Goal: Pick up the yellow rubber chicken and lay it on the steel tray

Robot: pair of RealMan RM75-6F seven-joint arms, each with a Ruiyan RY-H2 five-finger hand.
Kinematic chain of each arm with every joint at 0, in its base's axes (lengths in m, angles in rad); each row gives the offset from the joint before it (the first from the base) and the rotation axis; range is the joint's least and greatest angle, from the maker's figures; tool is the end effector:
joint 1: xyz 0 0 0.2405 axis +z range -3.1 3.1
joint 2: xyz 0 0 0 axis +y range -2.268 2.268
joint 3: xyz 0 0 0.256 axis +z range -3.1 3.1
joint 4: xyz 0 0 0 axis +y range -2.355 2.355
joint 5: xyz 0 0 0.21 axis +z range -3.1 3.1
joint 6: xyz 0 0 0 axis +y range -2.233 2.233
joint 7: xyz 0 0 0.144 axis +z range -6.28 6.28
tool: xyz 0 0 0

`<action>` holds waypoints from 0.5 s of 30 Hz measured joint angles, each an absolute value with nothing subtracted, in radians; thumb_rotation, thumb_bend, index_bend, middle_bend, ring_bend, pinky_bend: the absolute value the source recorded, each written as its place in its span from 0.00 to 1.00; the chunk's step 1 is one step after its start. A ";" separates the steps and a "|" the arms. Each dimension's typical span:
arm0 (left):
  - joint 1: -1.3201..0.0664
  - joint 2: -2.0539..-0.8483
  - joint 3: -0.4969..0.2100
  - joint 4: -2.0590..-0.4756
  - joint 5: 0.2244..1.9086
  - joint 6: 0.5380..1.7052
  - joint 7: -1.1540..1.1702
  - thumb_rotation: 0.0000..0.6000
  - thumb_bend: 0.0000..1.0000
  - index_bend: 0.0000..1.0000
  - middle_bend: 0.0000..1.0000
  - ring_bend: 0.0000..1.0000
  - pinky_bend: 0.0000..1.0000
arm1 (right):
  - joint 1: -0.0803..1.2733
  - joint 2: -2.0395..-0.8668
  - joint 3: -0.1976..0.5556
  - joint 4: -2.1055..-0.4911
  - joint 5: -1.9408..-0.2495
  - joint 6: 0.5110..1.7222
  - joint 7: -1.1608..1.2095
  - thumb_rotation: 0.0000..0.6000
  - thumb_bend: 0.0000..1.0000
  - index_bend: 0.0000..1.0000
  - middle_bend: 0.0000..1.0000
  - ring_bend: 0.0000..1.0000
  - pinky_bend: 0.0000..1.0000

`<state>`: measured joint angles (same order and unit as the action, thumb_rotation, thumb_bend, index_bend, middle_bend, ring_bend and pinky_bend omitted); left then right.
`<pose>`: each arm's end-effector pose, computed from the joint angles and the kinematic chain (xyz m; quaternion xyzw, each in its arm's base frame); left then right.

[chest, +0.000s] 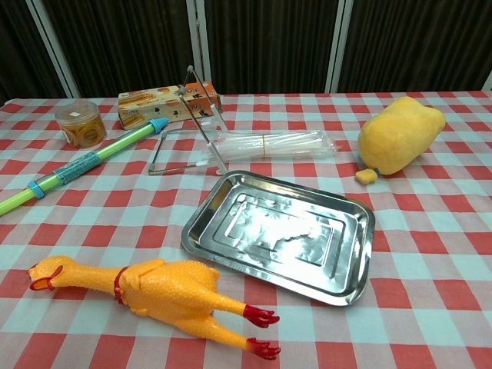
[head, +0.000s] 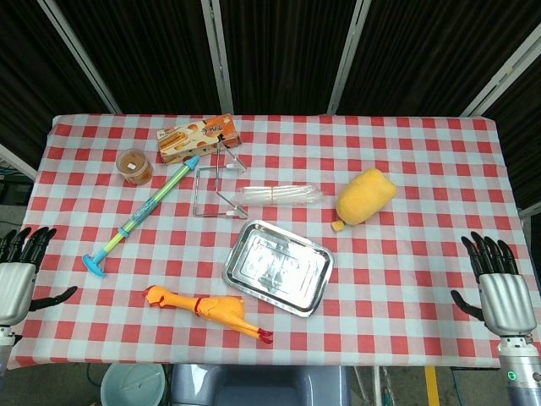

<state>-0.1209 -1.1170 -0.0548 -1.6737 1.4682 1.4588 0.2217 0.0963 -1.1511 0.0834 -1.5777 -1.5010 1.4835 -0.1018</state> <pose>-0.2970 0.1918 0.1528 -0.6280 -0.3409 -0.3402 0.6113 -0.3100 -0.1919 0.1566 0.6078 -0.3445 0.3723 0.6110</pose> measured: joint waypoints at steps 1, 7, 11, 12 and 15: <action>-0.122 -1.118 -0.054 -1.675 1.467 1.457 0.221 1.00 0.00 0.09 0.10 0.03 0.00 | 0.097 -1.151 0.083 -1.578 -1.500 1.482 -0.102 1.00 0.26 0.00 0.04 0.00 0.04; -0.123 -1.124 -0.052 -1.672 1.480 1.463 0.212 1.00 0.00 0.10 0.10 0.04 0.00 | 0.097 -1.148 0.080 -1.577 -1.508 1.483 -0.096 1.00 0.26 0.00 0.04 0.00 0.04; -0.124 -1.119 -0.046 -1.675 1.495 1.464 0.196 1.00 0.00 0.12 0.12 0.05 0.00 | 0.094 -1.136 0.076 -1.579 -1.518 1.491 -0.091 1.00 0.26 0.00 0.04 0.00 0.04; -0.124 -1.118 -0.045 -1.676 1.498 1.464 0.191 1.00 0.00 0.15 0.14 0.07 0.02 | 0.093 -1.134 0.075 -1.580 -1.520 1.494 -0.089 1.00 0.26 0.00 0.04 0.00 0.04; -0.128 -1.115 -0.043 -1.678 1.511 1.462 0.171 1.00 0.00 0.23 0.23 0.16 0.16 | 0.090 -1.130 0.075 -1.584 -1.528 1.505 -0.085 1.00 0.26 0.00 0.04 0.00 0.04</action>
